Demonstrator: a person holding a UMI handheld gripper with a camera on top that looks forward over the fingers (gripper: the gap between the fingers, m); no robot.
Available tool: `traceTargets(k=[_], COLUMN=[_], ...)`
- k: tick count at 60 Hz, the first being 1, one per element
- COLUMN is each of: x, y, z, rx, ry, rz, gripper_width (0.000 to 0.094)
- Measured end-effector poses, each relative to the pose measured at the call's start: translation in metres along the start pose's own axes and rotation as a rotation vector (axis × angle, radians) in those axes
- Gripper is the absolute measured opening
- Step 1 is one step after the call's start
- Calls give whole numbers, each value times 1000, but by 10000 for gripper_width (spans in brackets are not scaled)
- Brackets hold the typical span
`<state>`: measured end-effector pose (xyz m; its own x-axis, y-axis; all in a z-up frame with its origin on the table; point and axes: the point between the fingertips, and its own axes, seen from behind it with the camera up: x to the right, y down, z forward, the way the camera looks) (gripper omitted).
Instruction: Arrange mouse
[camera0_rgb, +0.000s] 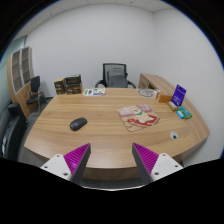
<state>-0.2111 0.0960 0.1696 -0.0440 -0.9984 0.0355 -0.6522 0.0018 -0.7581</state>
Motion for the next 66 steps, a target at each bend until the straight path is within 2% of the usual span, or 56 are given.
traceTargets(k=[25, 51, 66], x=[-39, -147, -196], y=[8, 20, 9], z=[21, 59, 103], rx=[1, -14, -7], ry=[-13, -83, -81], rz=[7, -16, -26], gripper_width=[869, 868, 866])
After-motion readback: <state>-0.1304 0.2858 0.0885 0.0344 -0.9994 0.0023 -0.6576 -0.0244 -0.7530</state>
